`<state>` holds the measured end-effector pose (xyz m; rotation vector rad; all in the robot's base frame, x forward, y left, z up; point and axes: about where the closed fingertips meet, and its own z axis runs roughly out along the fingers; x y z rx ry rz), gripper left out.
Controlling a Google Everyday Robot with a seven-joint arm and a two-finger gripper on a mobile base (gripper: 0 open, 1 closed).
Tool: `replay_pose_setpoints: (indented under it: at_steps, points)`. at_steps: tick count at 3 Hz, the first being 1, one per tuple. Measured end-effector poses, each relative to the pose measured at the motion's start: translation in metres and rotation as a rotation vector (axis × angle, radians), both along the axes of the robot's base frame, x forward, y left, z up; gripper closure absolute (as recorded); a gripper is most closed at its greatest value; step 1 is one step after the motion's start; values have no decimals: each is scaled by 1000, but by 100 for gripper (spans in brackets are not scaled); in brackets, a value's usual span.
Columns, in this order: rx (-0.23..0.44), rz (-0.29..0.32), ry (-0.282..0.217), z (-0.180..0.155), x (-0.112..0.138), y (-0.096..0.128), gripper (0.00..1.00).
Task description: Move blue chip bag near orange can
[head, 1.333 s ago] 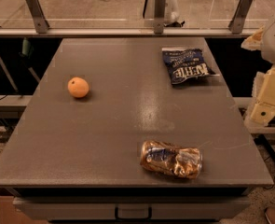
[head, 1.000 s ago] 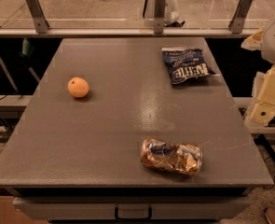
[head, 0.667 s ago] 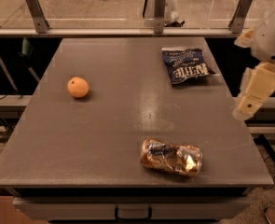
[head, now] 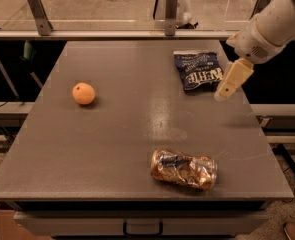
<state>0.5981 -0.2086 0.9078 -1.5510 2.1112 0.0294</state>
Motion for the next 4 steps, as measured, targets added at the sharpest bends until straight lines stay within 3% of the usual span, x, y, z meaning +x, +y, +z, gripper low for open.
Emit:
replay_pose_setpoints:
  at_steps: [1,2,4]
  points:
    - [65,-41,8,-29,48,-4,0]
    - [111,-74,22,-50,72,-9,14]
    - [150,-109,25,-59,86,-16,61]
